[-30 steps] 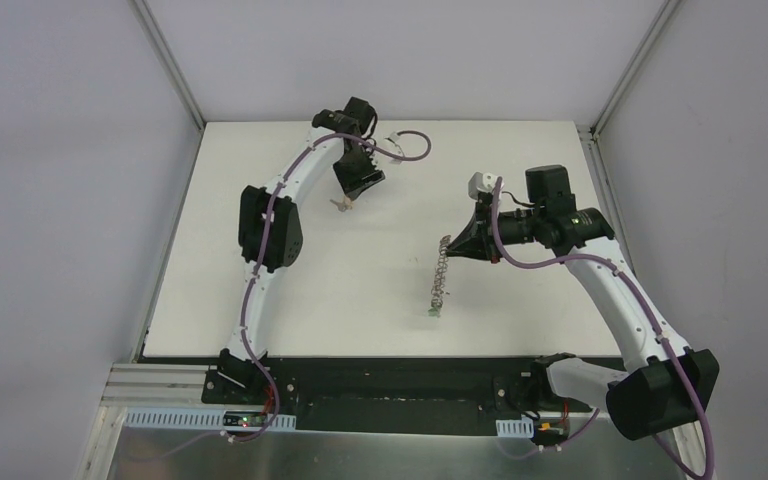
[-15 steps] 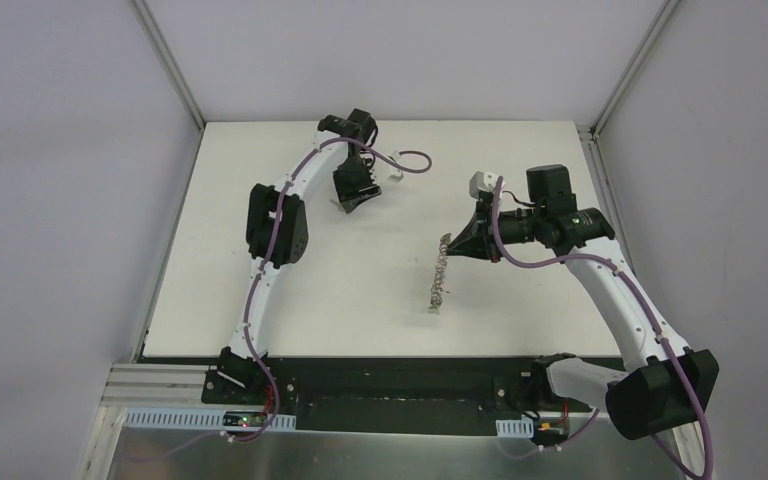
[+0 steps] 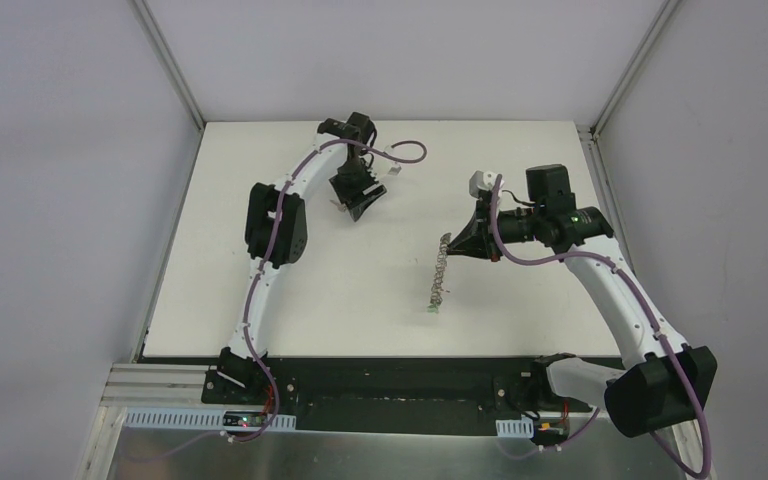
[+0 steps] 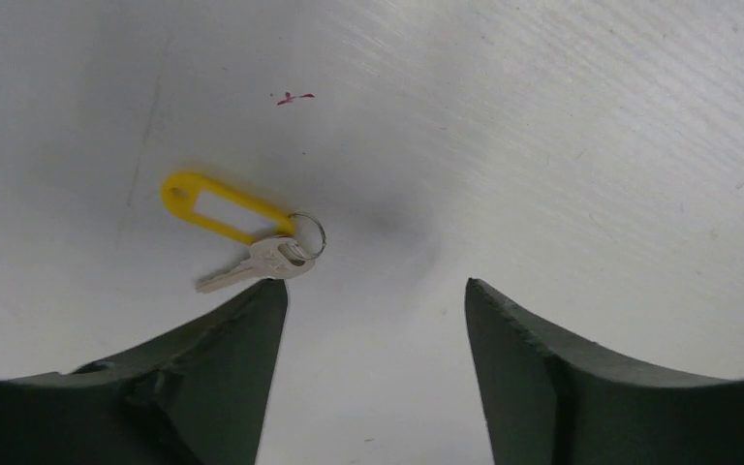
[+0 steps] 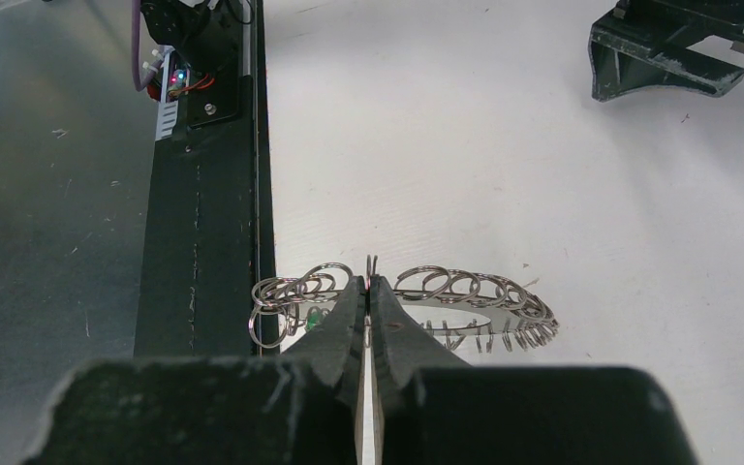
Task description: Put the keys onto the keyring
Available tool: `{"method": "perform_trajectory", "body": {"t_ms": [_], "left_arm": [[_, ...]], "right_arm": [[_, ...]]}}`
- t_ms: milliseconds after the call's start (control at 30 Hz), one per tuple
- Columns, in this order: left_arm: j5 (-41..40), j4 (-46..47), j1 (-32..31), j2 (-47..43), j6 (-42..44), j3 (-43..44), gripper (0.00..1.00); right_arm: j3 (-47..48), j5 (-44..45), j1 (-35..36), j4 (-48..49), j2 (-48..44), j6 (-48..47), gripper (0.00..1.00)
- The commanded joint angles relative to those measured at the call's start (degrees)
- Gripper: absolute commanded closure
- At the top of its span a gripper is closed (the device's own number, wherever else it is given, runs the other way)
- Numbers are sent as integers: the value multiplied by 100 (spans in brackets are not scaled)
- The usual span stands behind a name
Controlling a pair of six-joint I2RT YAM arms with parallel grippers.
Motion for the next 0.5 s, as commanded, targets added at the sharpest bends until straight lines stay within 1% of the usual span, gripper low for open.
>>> {"method": "perform_trajectory", "body": {"t_ms": [0,33,67,100,333,400,467], "left_arm": [[287,333,239,-551,-588,-414,26],[384,424,310,-615,-642,-471,12],[454,507,370,-651,-702,-487,5],[483,554,427,-660,-754,-465,2],[187,458,504,-269,-1034,227,1],[99,561,529,-280,-1107,210,1],[-123,856,568,-393,-1303,21,1]], "right_arm": [[38,-281,-48,126,-25,39,100],[37,-290,-49,133,-20,50,100],[29,-292,-53,152,-12,57,100],[28,-292,-54,153,-1,66,100],[28,-275,-67,167,80,88,100],[17,-270,-71,173,95,91,100],[27,-266,-76,173,115,93,100]]}}
